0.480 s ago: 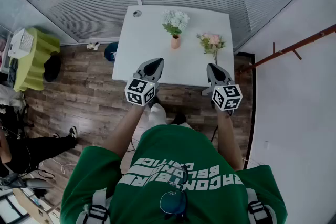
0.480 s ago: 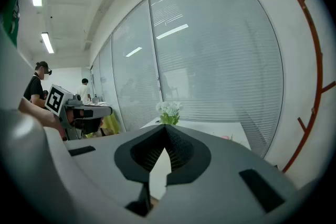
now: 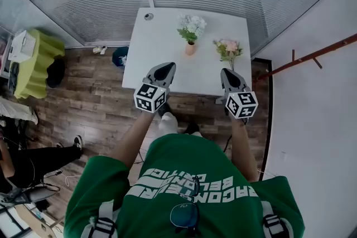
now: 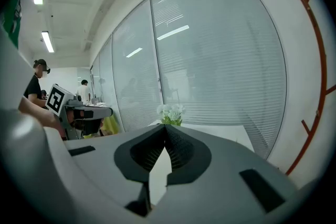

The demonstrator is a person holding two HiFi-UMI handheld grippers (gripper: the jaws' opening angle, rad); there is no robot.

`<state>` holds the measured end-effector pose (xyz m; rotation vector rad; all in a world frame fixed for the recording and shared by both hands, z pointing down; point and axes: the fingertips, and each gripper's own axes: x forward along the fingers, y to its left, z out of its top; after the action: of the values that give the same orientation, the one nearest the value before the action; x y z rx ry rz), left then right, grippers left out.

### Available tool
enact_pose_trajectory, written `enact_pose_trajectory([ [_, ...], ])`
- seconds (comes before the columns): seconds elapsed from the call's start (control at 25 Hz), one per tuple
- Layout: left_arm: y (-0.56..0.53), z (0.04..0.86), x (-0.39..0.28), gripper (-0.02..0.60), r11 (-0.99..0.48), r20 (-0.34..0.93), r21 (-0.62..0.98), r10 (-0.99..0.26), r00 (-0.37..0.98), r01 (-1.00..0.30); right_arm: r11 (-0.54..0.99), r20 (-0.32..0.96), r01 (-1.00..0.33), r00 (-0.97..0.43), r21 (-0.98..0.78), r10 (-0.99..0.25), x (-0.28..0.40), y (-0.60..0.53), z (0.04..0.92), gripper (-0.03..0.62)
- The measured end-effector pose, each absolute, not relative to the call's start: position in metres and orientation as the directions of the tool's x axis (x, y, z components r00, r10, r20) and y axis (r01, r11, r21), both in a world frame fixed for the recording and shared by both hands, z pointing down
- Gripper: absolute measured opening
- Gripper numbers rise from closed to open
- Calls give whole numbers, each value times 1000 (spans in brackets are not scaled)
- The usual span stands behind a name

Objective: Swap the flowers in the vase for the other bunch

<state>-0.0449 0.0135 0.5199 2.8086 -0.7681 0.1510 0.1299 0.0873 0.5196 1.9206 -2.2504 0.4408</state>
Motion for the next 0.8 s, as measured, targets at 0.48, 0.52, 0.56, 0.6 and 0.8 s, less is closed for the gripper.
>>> enact_pose_trajectory([
  [0.48, -55, 529, -44, 9, -853, 165, 205, -452, 876, -479, 116, 309, -985, -151, -127, -939, 125, 18, 528, 15],
  [0.52, -62, 531, -44, 9, -855, 167, 207, -449, 878, -476, 112, 312, -985, -148, -129, -939, 125, 11, 529, 15],
  [0.56, -70, 532, -44, 9, -856, 169, 208, -445, 880, -473, 109, 315, -986, -145, -129, -938, 124, 4, 531, 16],
  [0.6, -78, 533, -44, 9, -858, 171, 208, -441, 881, -469, 105, 318, -986, -141, -130, -937, 123, -3, 532, 17],
  [0.8, -106, 537, -42, 9, -866, 172, 216, -421, 890, -451, 92, 331, -987, -130, -130, -935, 121, -29, 538, 18],
])
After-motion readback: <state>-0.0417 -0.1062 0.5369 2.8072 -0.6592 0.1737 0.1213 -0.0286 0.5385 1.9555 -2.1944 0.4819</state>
